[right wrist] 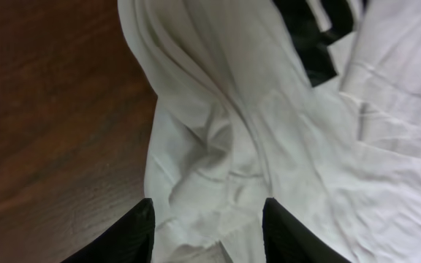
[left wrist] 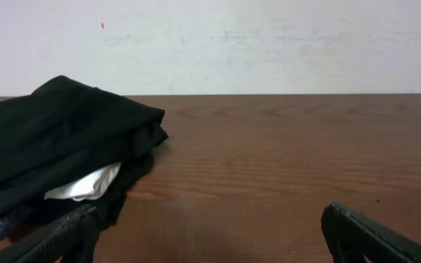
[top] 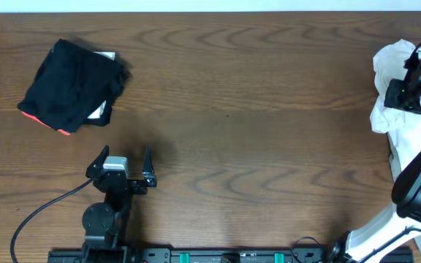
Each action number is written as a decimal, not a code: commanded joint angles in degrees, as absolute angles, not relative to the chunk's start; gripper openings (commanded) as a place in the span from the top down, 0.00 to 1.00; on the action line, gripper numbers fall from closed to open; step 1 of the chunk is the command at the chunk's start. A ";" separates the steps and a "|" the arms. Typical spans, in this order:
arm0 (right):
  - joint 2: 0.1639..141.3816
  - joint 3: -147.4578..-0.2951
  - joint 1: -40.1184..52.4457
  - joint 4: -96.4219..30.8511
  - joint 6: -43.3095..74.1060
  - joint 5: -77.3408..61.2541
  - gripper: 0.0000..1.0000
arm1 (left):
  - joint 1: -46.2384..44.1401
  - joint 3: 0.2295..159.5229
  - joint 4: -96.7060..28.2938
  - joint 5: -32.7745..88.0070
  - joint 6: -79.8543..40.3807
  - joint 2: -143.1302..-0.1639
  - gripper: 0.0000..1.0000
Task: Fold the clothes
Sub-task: 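Reach the right gripper to the white t-shirt and grasp its edge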
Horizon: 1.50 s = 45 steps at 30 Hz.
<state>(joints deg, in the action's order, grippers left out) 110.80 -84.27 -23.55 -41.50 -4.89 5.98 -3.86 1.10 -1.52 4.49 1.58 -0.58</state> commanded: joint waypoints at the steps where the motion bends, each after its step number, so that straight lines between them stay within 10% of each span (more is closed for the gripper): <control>1: 113.12 -85.17 -23.94 -41.10 -5.87 5.21 0.53 | -3.99 0.23 -3.49 5.30 2.35 -0.19 0.02; 45: 117.38 -83.07 -24.71 -36.49 0.43 5.91 0.53 | -3.99 0.23 -3.49 5.30 2.35 -0.19 0.02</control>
<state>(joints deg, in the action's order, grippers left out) 116.75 -84.14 -23.64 -37.04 -1.69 5.63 -3.86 1.10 -1.52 4.49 1.58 -0.58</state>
